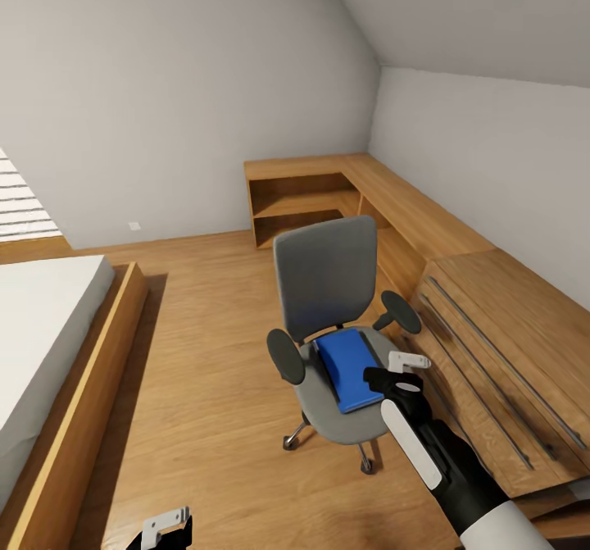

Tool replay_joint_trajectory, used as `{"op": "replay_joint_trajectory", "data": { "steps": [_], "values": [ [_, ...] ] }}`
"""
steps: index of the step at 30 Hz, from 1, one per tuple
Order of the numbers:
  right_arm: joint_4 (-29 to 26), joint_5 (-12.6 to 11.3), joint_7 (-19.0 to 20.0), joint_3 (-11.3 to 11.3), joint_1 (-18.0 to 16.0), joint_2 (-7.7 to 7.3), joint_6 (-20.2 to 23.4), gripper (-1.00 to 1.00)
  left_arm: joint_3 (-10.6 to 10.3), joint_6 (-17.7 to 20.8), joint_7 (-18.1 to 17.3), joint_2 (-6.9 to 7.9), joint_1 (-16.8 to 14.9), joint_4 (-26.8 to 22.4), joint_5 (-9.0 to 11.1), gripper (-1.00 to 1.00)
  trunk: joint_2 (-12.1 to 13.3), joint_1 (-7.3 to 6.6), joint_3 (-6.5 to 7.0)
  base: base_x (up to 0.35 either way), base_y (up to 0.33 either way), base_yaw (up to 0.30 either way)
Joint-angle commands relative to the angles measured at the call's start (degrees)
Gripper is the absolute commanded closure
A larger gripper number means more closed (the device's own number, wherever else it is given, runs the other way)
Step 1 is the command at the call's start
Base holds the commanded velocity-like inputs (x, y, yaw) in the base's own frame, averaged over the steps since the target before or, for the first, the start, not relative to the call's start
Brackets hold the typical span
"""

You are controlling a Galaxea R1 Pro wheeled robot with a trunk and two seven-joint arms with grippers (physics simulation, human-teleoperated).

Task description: In the bedroom, organize the workspace by keeping the computer under the desk, ensuring the monitor is on the desk, placing the keyboard on the desk next to the monitor, placing the mouse on the desk next to the keyboard, moving the folder from the swivel chair onto the desk next to the mouse, stacking the notebook on top of the folder with the pen on top of the notebook, and positioning the swivel chair next to the desk.

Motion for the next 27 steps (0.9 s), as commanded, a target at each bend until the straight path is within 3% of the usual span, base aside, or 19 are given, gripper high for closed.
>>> {"op": "replay_joint_trajectory", "data": {
  "steps": [1,27],
  "values": [
    [-0.09,-0.44,-0.51,0.17,-0.07,-0.09,0.04,-1.0,-0.42,-0.29,0.4,-0.01,-0.13,-0.21,0.0,-1.0,-0.07,0.02,-0.08,0.0,0.0,0.002],
    [-1.86,-0.44,-0.82,0.06,-0.07,-0.11,-3.88,-1.0,-0.42,-0.19,0.35,-0.03,-0.13,-0.21,0.0,-1.0,-0.07,0.02,0.12,0.0,0.0,0.0]
  ]
}}
